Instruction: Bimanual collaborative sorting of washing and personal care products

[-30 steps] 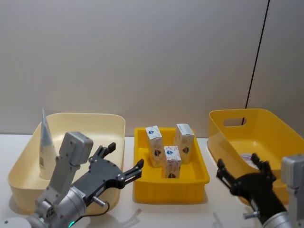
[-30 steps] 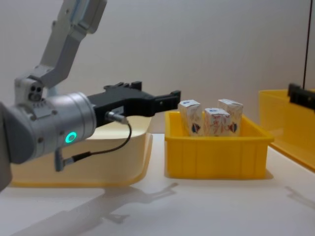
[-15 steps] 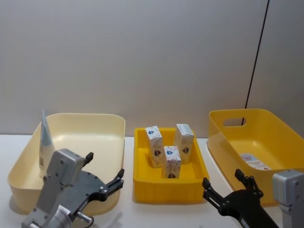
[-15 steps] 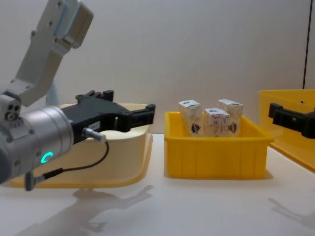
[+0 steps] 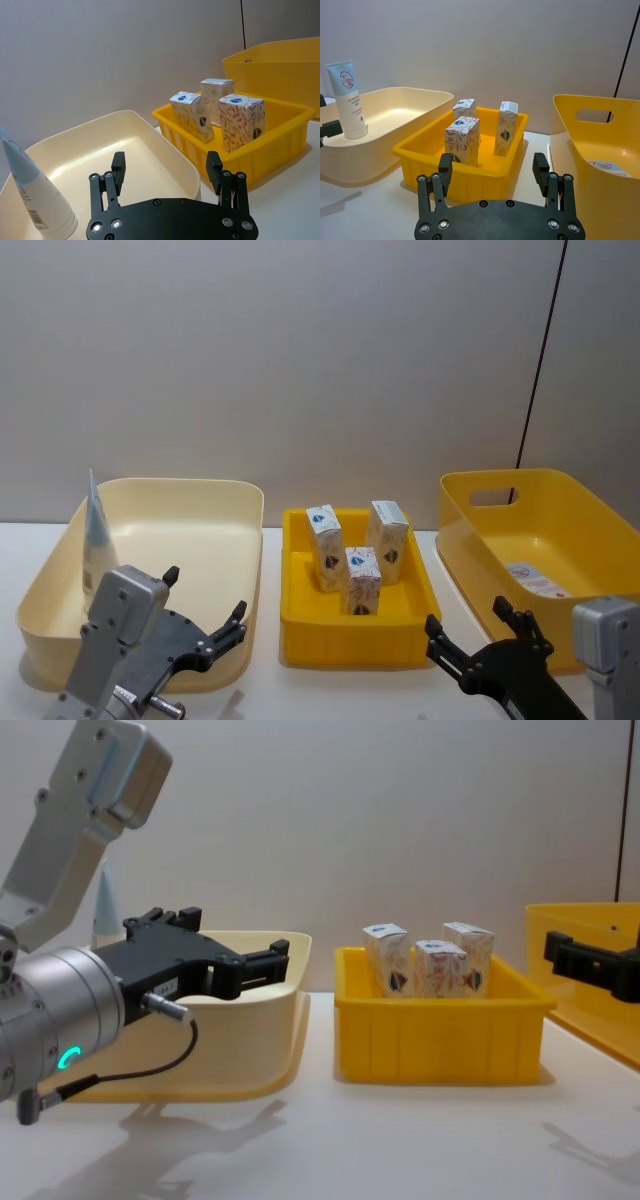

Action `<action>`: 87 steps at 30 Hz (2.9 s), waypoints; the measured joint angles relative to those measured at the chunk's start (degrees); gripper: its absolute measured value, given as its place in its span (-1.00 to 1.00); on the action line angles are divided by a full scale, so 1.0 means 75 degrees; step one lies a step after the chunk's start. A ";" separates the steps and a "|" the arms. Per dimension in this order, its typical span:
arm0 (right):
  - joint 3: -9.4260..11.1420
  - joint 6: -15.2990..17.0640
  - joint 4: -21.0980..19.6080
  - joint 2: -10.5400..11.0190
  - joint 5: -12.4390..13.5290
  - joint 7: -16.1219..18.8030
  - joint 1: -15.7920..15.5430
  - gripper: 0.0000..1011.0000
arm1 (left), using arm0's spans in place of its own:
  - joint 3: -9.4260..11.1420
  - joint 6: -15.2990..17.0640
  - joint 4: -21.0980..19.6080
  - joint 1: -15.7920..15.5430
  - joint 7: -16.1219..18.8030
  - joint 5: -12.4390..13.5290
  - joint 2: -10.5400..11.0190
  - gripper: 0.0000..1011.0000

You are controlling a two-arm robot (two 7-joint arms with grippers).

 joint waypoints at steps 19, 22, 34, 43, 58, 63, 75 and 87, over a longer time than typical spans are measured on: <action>-0.0189 0.0594 0.0494 -0.0131 -0.0141 0.0272 0.0900 0.98 | 0.0001 0.0000 0.0000 0.0002 0.0003 0.0004 0.0003 0.98; -0.0246 0.0665 0.0605 -0.0164 -0.0159 0.0339 0.1066 0.98 | 0.0001 0.0000 0.0000 0.0002 0.0003 0.0004 0.0003 0.98; -0.0537 0.1132 0.1373 -0.0504 -0.0305 0.0570 0.1989 0.98 | 0.0001 -0.0004 0.0001 0.0002 0.0003 0.0003 0.0002 0.99; -0.0698 0.1337 0.2018 -0.0826 -0.0447 0.0563 0.2528 0.98 | 0.0001 -0.0004 0.0001 0.0001 0.0003 0.0003 0.0002 0.98; -0.0890 0.1536 0.3058 -0.1274 -0.0606 0.0569 0.3148 0.98 | 0.0001 -0.0004 0.0001 0.0001 0.0002 0.0003 0.0002 0.98; -0.0908 0.1566 0.3424 -0.1439 -0.0642 0.0555 0.3317 0.98 | 0.0001 -0.0004 0.0001 0.0001 0.0002 0.0003 0.0002 0.98; -0.0918 0.1540 0.4049 -0.1725 -0.0724 0.0451 0.3579 0.91 | 0.0001 -0.0004 0.0001 0.0001 0.0003 0.0003 0.0002 0.98; -0.0911 0.1513 0.4270 -0.1831 -0.0750 0.0419 0.3678 0.23 | 0.0001 -0.0003 0.0001 0.0001 0.0002 0.0003 0.0002 0.98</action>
